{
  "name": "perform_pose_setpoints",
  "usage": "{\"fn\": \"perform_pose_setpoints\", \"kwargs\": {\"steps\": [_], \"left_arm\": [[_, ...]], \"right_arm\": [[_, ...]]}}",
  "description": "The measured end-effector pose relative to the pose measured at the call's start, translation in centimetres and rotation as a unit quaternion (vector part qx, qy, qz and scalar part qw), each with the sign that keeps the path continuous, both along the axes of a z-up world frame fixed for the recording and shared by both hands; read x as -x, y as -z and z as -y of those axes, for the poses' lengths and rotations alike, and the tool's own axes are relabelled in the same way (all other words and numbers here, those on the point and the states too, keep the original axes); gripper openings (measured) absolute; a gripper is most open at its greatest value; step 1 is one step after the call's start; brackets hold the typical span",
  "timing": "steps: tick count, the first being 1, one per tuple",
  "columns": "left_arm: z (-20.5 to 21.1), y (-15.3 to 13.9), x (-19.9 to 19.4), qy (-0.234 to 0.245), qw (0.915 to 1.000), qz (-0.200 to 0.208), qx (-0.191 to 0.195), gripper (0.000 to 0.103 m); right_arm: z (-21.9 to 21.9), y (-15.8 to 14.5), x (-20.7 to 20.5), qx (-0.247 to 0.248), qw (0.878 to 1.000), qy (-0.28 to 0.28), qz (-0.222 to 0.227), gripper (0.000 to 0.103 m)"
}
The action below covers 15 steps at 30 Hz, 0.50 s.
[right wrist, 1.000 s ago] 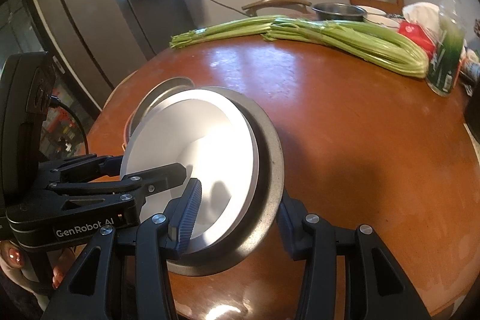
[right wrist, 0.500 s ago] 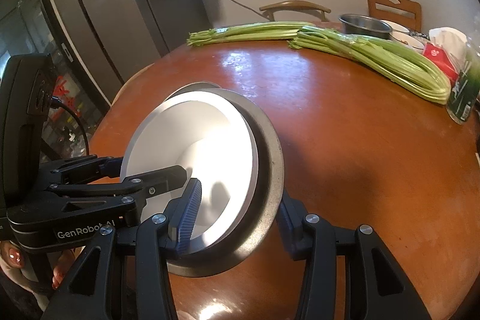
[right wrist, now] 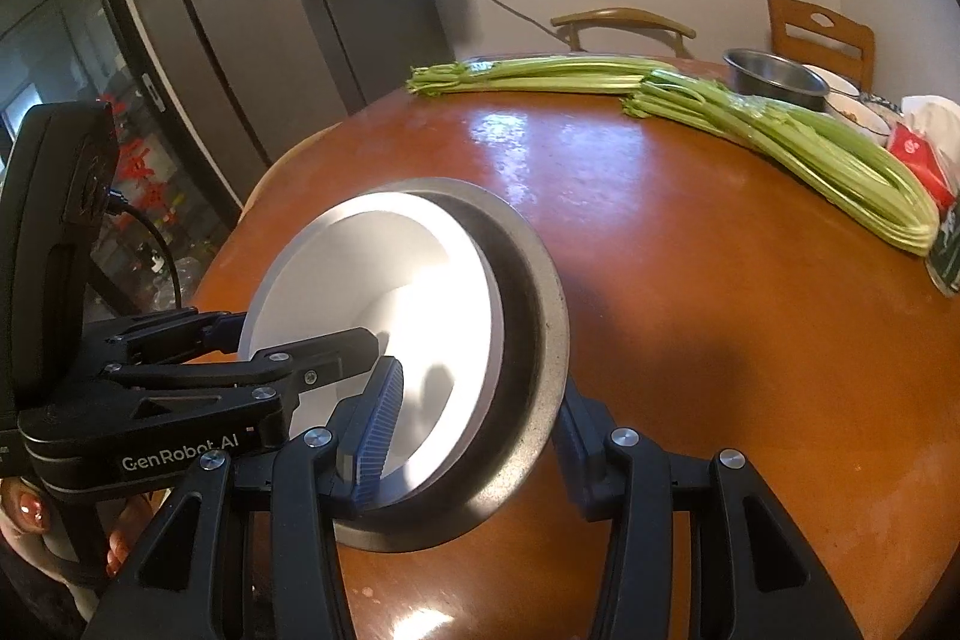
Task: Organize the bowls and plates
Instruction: 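Lower the steel bowl onto the silver tray and open the left gripper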
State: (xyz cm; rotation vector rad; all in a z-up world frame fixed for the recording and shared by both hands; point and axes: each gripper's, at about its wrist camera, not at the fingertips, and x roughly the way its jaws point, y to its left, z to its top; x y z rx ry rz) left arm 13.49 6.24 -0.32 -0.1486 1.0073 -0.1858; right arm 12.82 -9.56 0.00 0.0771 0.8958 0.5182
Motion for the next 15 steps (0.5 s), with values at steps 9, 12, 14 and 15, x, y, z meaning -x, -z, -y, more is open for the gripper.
{"fn": "perform_pose_setpoints", "kwargs": {"steps": [9,12,14,15], "left_arm": [[-0.9,0.0,-1.1,-0.006,1.0000,-0.006,0.003,0.052],[-1.2,0.0,-1.4,-0.007,1.0000,-0.005,0.003,0.052],[-1.5,-0.1,-1.7,-0.008,1.0000,-0.004,0.004,0.052],[-1.7,-0.1,-1.9,-0.009,0.9999,-0.003,0.004,0.052]], "right_arm": [[-1.1,0.1,-1.4,0.003,1.000,-0.008,-0.006,0.050],[-1.4,0.0,-1.8,0.004,1.000,-0.009,-0.008,0.050],[-1.7,-0.1,-2.1,0.005,1.000,-0.010,-0.009,0.050],[-1.8,-0.2,-2.2,0.006,1.000,-0.011,-0.008,0.050]]}}
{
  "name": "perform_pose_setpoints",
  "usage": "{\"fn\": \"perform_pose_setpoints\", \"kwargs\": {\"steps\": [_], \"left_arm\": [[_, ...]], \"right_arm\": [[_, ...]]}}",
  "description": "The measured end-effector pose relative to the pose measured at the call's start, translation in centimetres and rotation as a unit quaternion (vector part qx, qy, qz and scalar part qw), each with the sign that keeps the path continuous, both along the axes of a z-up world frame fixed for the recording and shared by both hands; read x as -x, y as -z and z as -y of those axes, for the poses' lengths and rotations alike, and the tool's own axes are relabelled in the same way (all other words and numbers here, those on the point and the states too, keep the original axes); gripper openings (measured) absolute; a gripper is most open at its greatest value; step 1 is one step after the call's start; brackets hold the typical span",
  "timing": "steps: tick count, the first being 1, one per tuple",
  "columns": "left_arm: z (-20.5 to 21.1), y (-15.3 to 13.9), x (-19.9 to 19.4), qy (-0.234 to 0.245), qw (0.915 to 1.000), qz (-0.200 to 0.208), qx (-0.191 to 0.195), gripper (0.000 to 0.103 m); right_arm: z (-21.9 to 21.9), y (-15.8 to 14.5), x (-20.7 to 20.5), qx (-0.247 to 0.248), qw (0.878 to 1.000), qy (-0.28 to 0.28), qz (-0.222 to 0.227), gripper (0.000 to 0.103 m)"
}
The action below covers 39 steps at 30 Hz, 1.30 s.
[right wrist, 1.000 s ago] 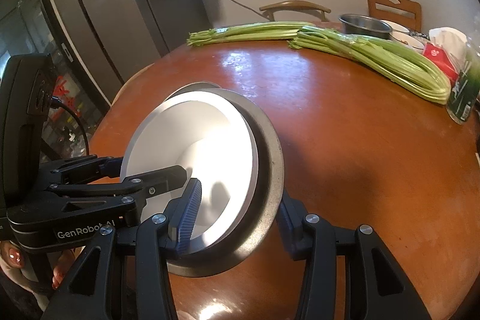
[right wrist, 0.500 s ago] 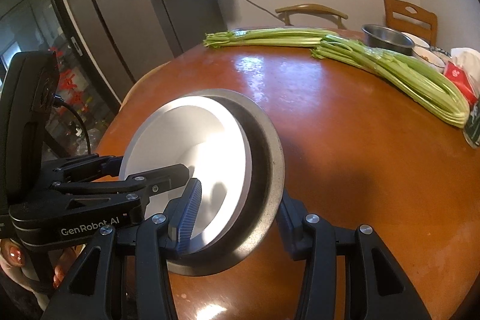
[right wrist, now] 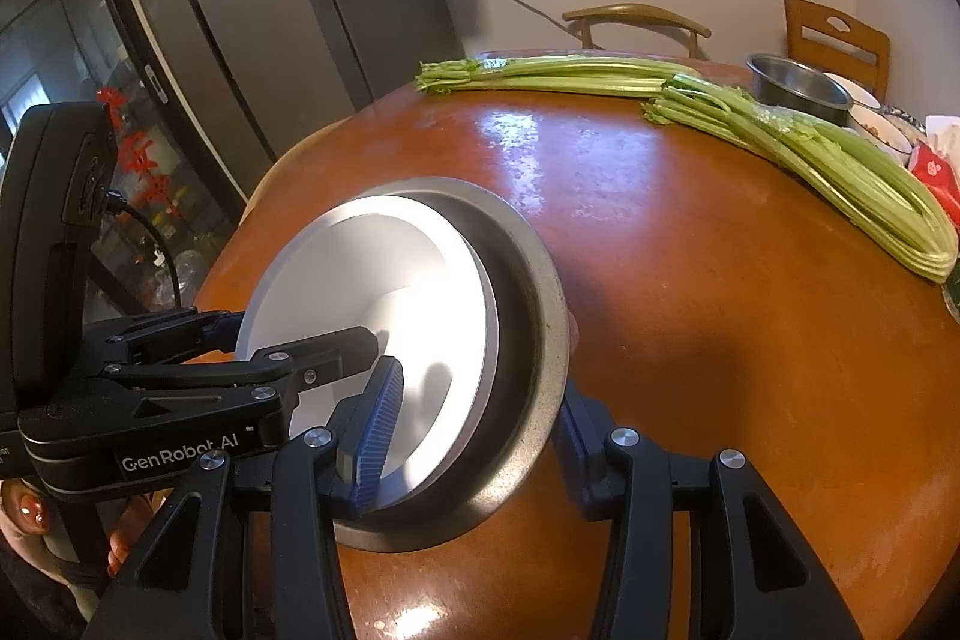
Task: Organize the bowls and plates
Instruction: 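Lower the steel bowl onto the silver tray and open the left gripper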
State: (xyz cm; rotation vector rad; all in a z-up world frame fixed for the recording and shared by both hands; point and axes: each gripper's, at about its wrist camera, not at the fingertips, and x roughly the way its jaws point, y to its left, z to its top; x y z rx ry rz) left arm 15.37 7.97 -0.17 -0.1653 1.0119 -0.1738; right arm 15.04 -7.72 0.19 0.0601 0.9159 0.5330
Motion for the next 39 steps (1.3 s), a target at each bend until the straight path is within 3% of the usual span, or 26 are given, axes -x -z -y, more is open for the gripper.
{"fn": "perform_pose_setpoints", "kwargs": {"steps": [39], "left_arm": [[-2.8,3.4,-4.1,-0.015,0.9995,-0.027,0.005,0.052]], "right_arm": [[-3.2,2.5,-3.6,0.012,0.999,-0.011,-0.036,0.050]]}}
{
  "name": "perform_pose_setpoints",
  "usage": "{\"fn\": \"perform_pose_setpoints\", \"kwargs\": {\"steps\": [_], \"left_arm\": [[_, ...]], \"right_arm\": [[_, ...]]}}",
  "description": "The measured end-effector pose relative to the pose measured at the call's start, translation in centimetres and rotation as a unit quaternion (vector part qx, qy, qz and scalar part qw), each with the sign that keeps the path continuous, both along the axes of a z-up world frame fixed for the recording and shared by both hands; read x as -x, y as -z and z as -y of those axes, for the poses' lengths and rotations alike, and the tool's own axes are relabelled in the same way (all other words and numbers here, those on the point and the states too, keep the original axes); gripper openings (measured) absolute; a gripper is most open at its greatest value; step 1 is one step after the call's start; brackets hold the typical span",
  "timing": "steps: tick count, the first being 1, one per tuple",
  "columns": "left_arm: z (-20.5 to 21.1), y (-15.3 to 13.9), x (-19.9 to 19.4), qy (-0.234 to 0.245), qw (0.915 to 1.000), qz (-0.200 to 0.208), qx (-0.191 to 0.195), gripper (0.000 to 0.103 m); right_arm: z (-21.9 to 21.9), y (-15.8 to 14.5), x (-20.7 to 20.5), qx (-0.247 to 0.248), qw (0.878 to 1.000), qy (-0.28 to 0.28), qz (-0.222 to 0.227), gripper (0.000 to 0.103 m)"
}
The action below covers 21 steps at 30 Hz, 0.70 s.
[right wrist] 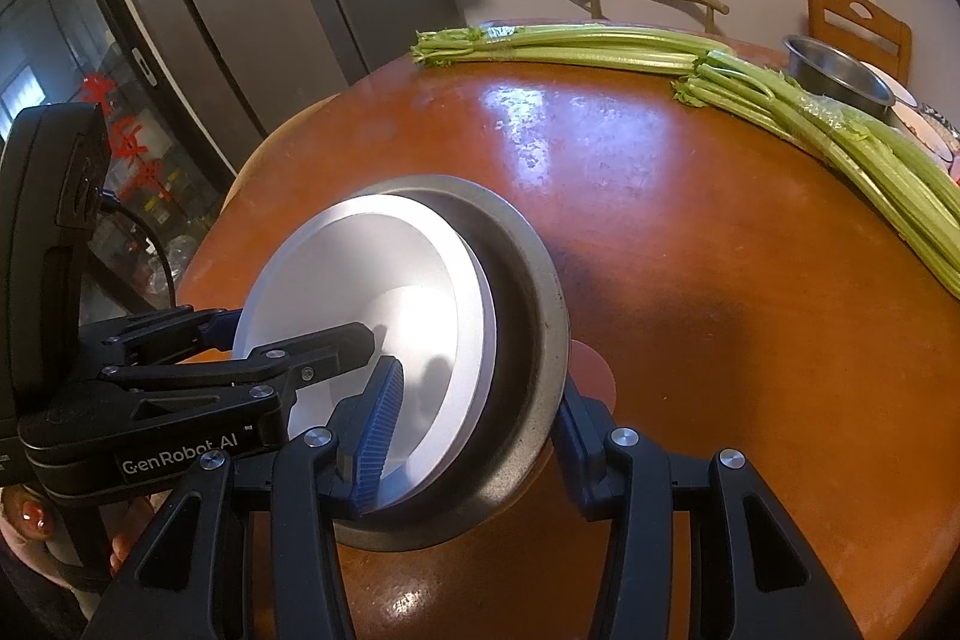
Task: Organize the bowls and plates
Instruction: 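Lower the steel bowl onto the silver tray and open the left gripper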
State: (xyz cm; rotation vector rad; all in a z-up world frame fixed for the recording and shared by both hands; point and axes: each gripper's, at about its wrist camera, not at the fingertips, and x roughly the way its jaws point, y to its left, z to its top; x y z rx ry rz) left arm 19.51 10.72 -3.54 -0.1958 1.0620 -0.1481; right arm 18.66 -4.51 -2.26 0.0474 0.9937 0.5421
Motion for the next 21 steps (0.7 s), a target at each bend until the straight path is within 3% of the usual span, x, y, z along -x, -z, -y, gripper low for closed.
{"fn": "perform_pose_setpoints", "kwargs": {"steps": [21], "left_arm": [[-0.03,0.67,-0.02,0.000,1.0000,0.002,-0.008,0.052]], "right_arm": [[-0.44,0.06,0.06,0.025,0.999,0.006,0.019,0.050]]}}
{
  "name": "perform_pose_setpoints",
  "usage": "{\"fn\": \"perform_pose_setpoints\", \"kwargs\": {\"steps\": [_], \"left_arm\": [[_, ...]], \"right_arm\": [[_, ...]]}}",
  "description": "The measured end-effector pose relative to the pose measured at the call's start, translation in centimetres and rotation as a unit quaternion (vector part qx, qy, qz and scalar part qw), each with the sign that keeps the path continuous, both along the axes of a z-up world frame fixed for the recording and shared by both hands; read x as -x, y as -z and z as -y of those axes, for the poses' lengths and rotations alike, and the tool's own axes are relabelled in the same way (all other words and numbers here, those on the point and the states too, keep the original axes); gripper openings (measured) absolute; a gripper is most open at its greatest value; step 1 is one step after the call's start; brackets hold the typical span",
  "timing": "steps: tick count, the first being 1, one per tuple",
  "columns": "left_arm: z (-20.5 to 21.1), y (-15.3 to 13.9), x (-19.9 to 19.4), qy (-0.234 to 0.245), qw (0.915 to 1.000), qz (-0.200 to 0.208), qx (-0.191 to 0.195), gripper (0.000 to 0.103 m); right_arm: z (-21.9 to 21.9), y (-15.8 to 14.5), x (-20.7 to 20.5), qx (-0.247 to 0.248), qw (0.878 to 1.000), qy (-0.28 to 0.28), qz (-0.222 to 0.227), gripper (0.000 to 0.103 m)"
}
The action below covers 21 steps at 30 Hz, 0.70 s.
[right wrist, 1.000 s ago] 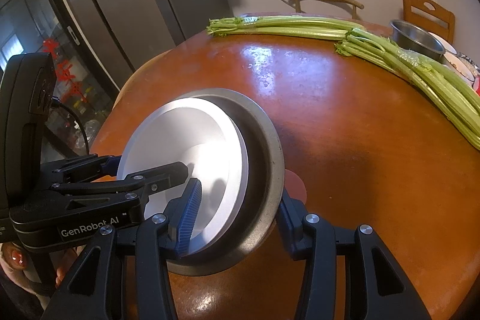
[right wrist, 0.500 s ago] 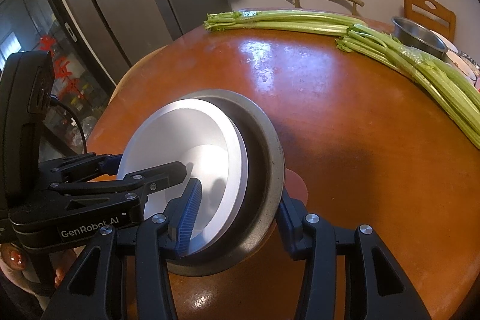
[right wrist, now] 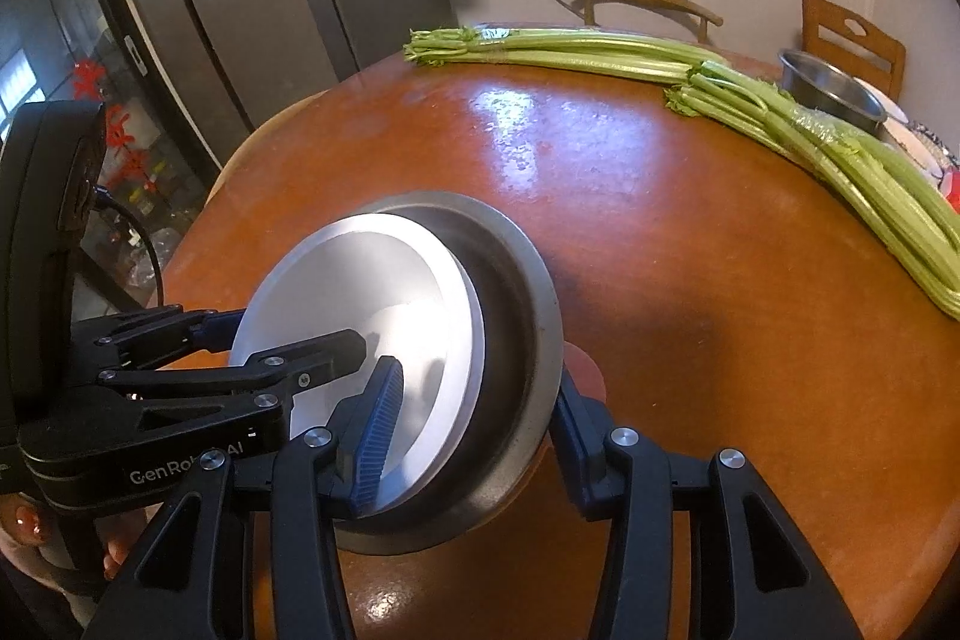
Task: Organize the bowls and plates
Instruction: 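Lower the steel bowl onto the silver tray and open the left gripper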
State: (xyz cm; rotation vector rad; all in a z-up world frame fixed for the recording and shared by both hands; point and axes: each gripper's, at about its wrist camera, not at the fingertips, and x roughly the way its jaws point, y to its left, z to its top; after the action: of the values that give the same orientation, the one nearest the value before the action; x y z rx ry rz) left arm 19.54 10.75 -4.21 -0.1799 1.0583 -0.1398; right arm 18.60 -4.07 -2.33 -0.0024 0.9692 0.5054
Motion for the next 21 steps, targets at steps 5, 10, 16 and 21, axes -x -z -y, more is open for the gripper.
{"fn": "perform_pose_setpoints", "kwargs": {"steps": [5,10,16,21], "left_arm": [[-0.11,0.08,0.02,0.000,1.0000,0.001,0.001,0.052],[-0.10,0.09,0.06,0.000,1.0000,0.001,0.002,0.052],[-0.05,-0.49,0.45,0.000,0.9999,0.014,-0.003,0.052],[-0.07,-0.69,0.47,0.000,0.9998,0.018,-0.006,0.053]], "right_arm": [[0.00,0.05,-0.08,0.004,1.000,0.001,0.001,0.050],[0.00,0.01,-0.02,0.006,1.000,0.001,0.003,0.050],[0.03,-0.01,-0.07,0.008,1.000,0.004,0.005,0.050],[0.07,-0.02,-0.07,0.008,1.000,0.005,0.005,0.050]]}}
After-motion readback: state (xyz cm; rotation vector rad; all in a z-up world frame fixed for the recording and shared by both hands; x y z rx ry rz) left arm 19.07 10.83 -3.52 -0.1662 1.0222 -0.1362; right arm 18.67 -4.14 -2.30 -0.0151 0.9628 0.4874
